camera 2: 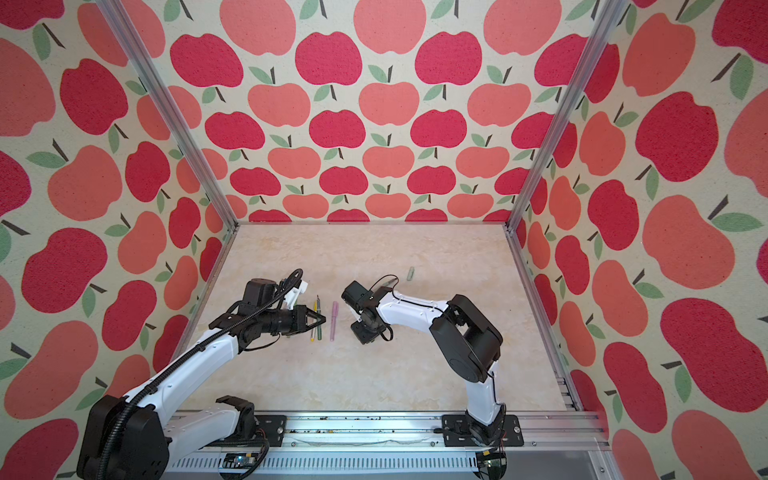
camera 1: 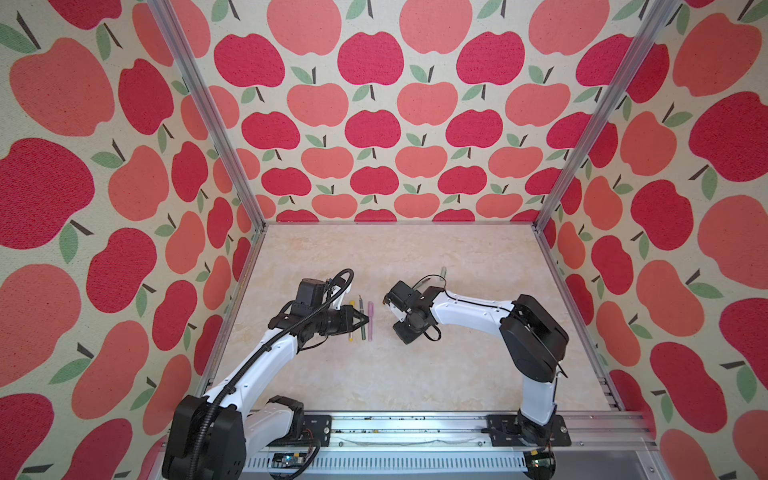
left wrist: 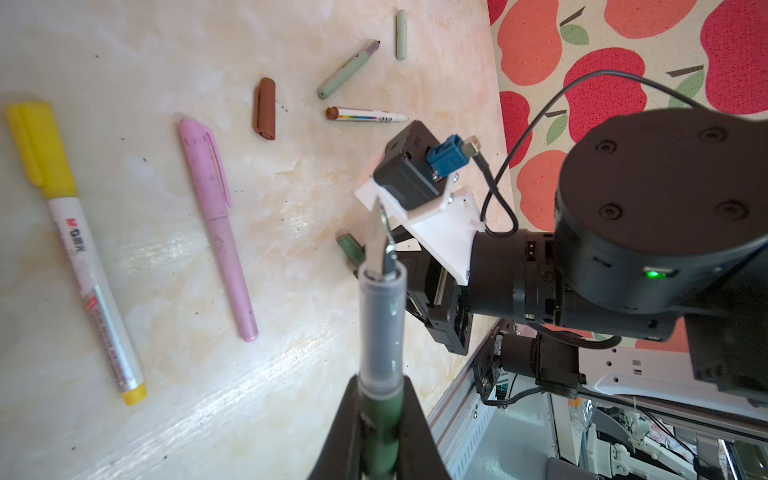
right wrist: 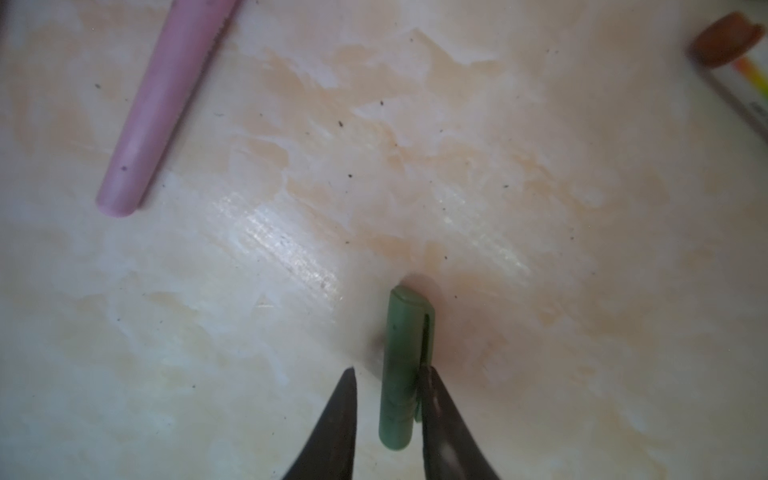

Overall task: Insert the pens into the pen caps
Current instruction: 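Grasp the green cap on the table with the right gripper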

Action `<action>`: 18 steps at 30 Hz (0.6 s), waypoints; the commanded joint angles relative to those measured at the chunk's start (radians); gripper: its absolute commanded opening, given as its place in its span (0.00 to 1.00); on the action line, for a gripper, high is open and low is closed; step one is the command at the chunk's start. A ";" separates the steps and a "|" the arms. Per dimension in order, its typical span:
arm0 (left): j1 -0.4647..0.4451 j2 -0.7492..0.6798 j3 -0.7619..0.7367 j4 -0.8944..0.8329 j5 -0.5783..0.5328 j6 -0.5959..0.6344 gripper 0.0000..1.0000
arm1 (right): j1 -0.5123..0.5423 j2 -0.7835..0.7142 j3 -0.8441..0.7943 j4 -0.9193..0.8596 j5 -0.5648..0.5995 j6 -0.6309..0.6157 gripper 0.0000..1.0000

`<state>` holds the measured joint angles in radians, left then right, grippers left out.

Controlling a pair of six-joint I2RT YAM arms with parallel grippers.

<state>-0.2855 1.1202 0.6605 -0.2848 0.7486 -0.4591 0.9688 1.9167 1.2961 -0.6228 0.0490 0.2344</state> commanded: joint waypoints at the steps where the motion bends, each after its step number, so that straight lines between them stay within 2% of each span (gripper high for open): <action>1: 0.005 0.016 -0.006 0.058 0.021 -0.018 0.00 | 0.005 0.022 0.035 -0.019 0.018 -0.022 0.27; 7: 0.004 0.028 -0.005 0.078 0.026 -0.029 0.00 | 0.006 0.050 0.044 -0.018 0.027 -0.028 0.24; 18: 0.005 0.041 0.008 0.082 0.030 -0.025 0.00 | 0.008 0.090 0.066 -0.037 0.066 -0.026 0.23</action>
<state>-0.2855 1.1492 0.6605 -0.2264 0.7559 -0.4812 0.9688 1.9739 1.3449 -0.6239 0.0845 0.2241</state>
